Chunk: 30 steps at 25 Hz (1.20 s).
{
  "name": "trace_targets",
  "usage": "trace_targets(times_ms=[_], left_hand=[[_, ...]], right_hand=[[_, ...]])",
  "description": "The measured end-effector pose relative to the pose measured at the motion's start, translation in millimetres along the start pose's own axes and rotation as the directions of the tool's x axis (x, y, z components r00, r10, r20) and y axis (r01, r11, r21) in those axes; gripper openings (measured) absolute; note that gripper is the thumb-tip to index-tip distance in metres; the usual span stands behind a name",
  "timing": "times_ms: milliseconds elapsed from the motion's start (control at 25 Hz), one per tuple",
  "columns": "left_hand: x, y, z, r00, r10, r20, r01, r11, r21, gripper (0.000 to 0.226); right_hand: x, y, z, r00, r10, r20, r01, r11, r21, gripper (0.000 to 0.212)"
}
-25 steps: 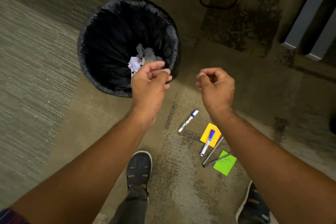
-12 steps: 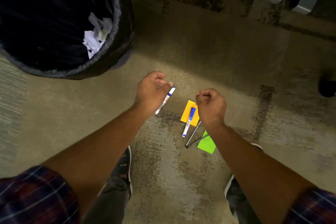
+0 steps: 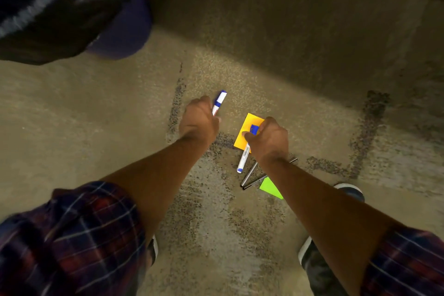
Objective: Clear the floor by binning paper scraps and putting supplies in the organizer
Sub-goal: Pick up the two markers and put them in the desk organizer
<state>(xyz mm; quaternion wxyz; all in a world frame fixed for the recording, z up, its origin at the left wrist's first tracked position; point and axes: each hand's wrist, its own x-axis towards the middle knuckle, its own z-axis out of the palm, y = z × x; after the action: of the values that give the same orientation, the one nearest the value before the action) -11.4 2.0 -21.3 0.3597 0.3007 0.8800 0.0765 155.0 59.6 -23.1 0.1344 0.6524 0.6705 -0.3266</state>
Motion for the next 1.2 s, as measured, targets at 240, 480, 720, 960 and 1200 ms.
trace_targets(times_ms=[240, 480, 720, 960, 1200], left_hand=[[-14, -6, -12, 0.985, -0.158, 0.067, 0.170, 0.952, -0.255, 0.017], [-68, 22, -82, 0.946, -0.229, 0.231, 0.325, 0.688, -0.649, 0.027], [-118, 96, -176, 0.960, -0.139, 0.242, 0.278, 0.554, -0.785, 0.027], [-158, 173, -272, 0.991, 0.002, 0.135, 0.105, 0.610, -0.785, 0.029], [-204, 269, -364, 0.986, 0.138, 0.093, -0.019, 0.645, -0.764, 0.030]], right_hand=[[-7, -10, -15, 0.999, -0.014, 0.040, 0.009, 0.994, 0.112, 0.020], [-43, -44, -88, 0.999, -0.004, 0.040, -0.015, 0.882, 0.470, 0.019], [-85, -106, -199, 0.995, -0.084, 0.048, 0.028, 0.728, 0.685, 0.018], [-132, -153, -325, 0.977, -0.200, 0.073, 0.050, 0.549, 0.834, 0.020], [-165, -171, -459, 0.954, -0.299, -0.032, 0.179, 0.478, 0.860, 0.017]])
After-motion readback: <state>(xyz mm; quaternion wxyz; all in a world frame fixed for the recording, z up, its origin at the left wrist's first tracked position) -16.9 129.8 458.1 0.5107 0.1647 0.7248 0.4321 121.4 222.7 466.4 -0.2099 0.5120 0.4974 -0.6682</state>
